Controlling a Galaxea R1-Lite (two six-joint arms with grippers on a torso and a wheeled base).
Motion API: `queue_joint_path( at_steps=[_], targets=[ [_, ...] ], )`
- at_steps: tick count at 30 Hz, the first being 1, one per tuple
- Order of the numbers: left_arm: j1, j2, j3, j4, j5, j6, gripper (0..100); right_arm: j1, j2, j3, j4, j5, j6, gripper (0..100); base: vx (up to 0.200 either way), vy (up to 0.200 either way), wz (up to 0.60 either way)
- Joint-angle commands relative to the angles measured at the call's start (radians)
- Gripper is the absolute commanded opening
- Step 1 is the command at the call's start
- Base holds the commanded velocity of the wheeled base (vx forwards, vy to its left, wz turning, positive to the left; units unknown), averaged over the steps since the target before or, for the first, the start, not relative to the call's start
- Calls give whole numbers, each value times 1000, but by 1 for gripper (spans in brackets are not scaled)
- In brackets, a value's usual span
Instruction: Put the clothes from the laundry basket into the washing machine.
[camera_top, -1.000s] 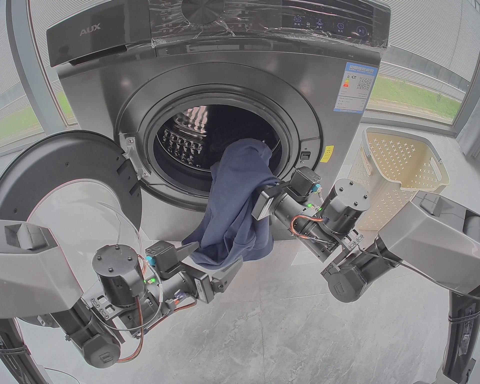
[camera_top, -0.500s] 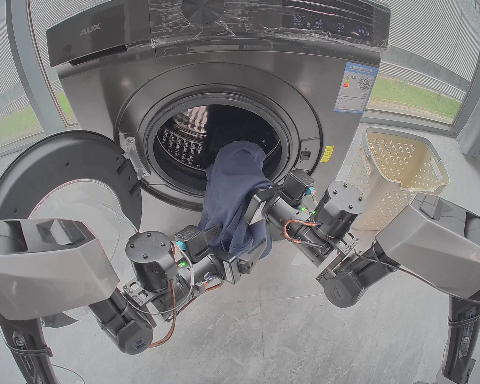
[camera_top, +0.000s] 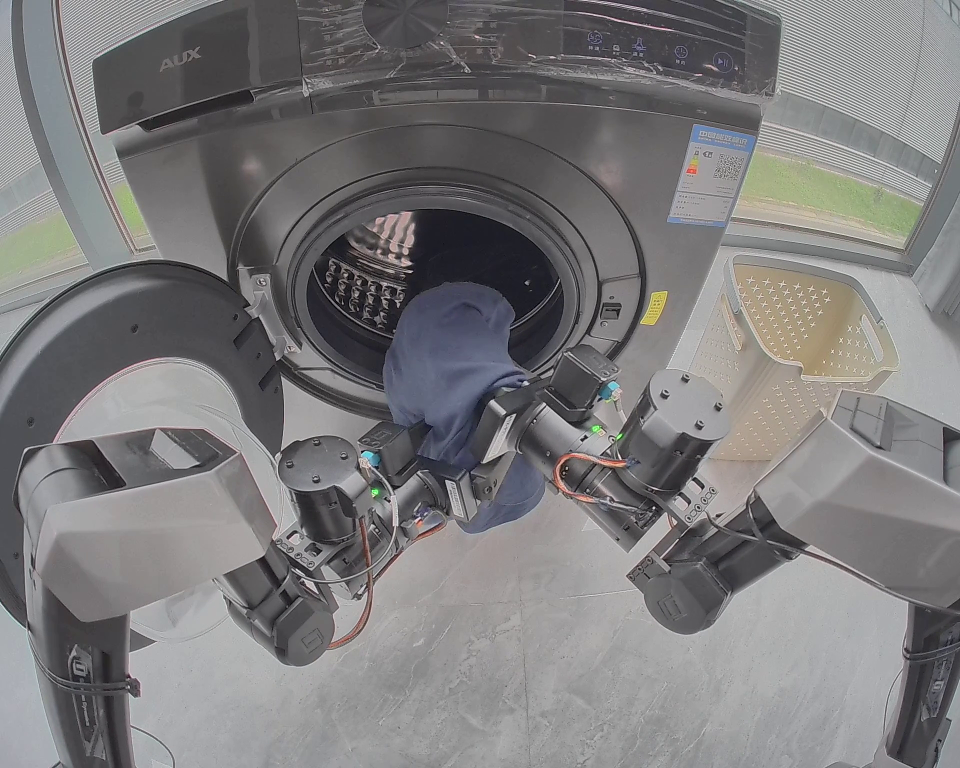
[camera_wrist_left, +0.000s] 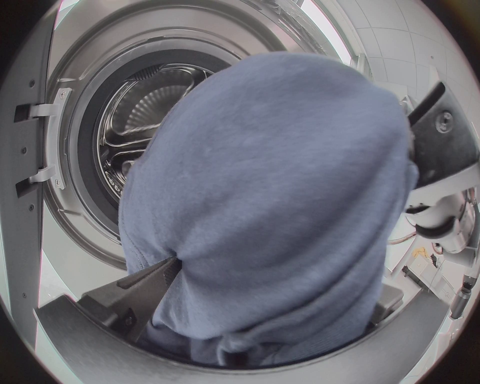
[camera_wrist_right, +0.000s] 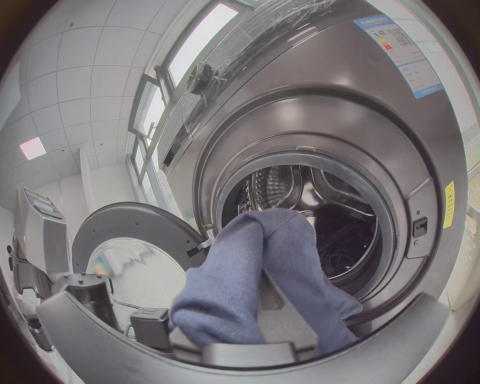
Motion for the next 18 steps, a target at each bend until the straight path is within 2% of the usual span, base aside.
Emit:
queue_joint_path(
  at_steps=[1, 7, 8, 18],
  targets=[
    [15, 40, -36, -2, 9, -1, 100, 12, -6, 14, -1, -1, 1, 0, 0, 0, 0],
    [11, 40, -46, -2, 14, -2, 100, 20, -5, 16, 0, -4, 2, 0, 0, 0, 0],
    [9, 40, -46, -2, 14, -1, 0, 20, -6, 16, 0, -4, 2, 0, 0, 0, 0],
    [22, 11, -16, -4, 25, 1, 0, -10, -16, 16, -3, -12, 11, 0, 0, 0, 0]
  ],
)
